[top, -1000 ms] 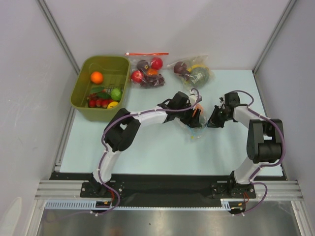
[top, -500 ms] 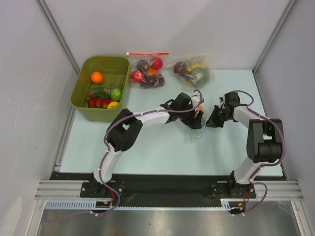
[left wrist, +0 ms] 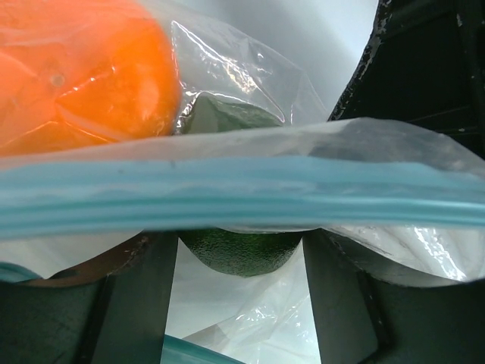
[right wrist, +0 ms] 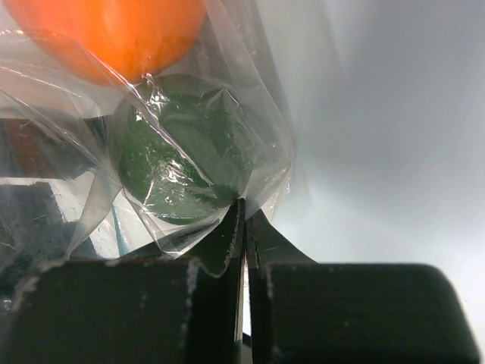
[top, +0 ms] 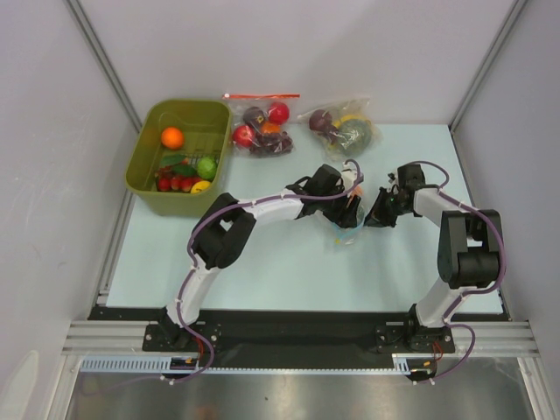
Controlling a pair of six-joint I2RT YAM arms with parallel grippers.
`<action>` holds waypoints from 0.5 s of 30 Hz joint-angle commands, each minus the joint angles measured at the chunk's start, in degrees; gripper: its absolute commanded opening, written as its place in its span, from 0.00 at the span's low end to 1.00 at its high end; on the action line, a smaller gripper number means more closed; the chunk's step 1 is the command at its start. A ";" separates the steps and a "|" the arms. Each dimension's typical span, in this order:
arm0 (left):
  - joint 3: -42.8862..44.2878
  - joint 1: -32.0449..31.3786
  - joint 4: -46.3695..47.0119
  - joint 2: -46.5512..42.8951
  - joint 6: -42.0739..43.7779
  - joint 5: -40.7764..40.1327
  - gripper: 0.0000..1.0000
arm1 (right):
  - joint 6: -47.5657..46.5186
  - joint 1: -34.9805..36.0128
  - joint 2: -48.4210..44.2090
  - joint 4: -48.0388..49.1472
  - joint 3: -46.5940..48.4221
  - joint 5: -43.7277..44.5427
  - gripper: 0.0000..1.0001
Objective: Open the zip-top bag and remove the fake food
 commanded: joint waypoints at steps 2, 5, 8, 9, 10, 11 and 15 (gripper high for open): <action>1.27 -0.59 1.60 0.04 0.97 3.54 0.08 | 0.40 -0.37 0.51 0.67 1.92 -2.20 0.00; 0.48 -0.59 0.46 -1.54 1.93 4.16 0.00 | 0.67 -1.43 -0.19 1.02 1.74 -1.32 0.00; -1.45 -0.33 -0.77 -3.91 3.34 6.09 0.00 | 0.49 -3.80 -0.72 1.54 1.92 -0.70 0.00; -1.98 -0.15 -1.64 -4.35 3.61 6.96 0.00 | 0.49 -4.06 -0.38 1.72 2.09 -0.70 0.00; -2.07 -0.07 -2.18 -5.31 3.96 9.24 0.00 | 0.49 -4.24 -0.02 1.72 2.36 -0.79 0.00; -2.16 0.02 -2.79 -5.58 4.66 10.39 0.00 | 0.58 -4.33 0.15 1.81 2.71 -0.79 0.00; -2.51 0.29 -7.18 -7.08 6.68 13.91 0.00 | 0.93 -4.42 0.68 2.69 3.06 -0.26 0.00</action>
